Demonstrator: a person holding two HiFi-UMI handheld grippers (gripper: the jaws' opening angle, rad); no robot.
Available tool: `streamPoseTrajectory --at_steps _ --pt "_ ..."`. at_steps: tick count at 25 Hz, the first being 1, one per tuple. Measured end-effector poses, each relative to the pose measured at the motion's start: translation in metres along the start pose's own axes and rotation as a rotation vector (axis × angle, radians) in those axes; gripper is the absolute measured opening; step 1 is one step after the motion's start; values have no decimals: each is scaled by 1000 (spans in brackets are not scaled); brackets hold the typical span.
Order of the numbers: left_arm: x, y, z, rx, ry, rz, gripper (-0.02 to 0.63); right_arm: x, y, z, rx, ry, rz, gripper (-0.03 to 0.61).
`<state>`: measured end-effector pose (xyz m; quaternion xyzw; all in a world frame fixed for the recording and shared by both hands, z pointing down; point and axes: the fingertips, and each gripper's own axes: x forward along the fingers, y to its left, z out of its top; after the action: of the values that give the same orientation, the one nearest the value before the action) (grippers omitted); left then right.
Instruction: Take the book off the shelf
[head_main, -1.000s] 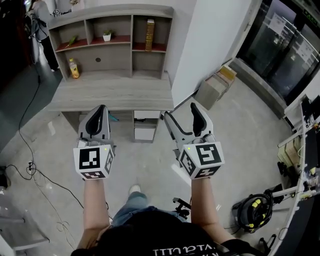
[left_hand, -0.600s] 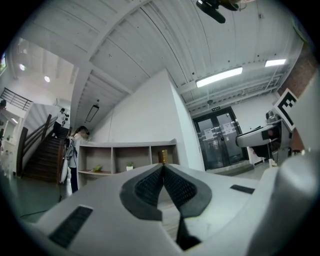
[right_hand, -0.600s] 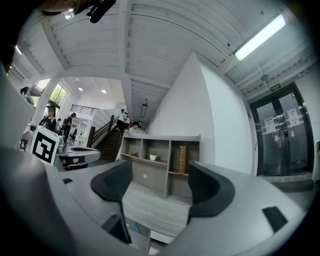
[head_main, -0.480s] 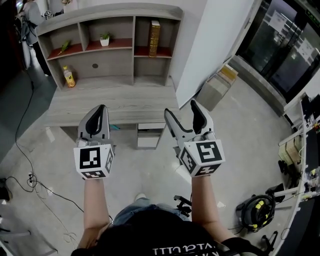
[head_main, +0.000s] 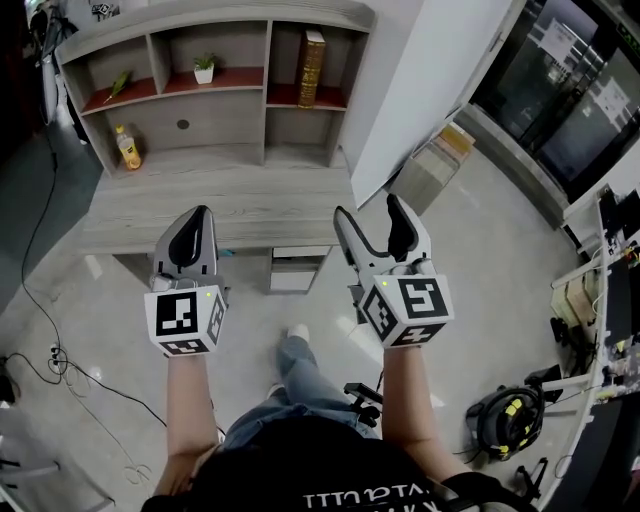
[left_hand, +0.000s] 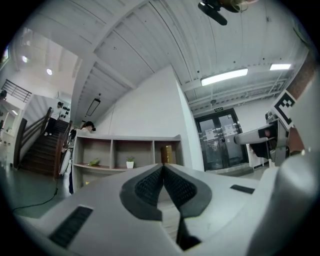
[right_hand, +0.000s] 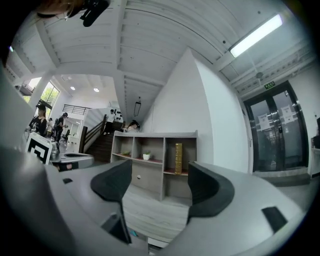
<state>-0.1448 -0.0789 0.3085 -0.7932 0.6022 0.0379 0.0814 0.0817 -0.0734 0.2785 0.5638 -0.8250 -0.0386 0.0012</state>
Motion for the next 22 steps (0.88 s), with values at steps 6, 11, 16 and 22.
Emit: streamPoseTrajectory --at_steps 6,11,16,22 --pt "23 18 -6 -4 -10 17 12 30 -1 0 -49 -6 -15 354" --pt "46 29 -8 -4 -21 24 12 61 -16 -5 -26 -9 -52 354" --pt "79 47 -19 -9 -13 37 12 106 -24 -15 -10 16 -58 354" --pt "142 73 -31 3 -9 54 12 181 -40 -23 -11 43 -40 354"
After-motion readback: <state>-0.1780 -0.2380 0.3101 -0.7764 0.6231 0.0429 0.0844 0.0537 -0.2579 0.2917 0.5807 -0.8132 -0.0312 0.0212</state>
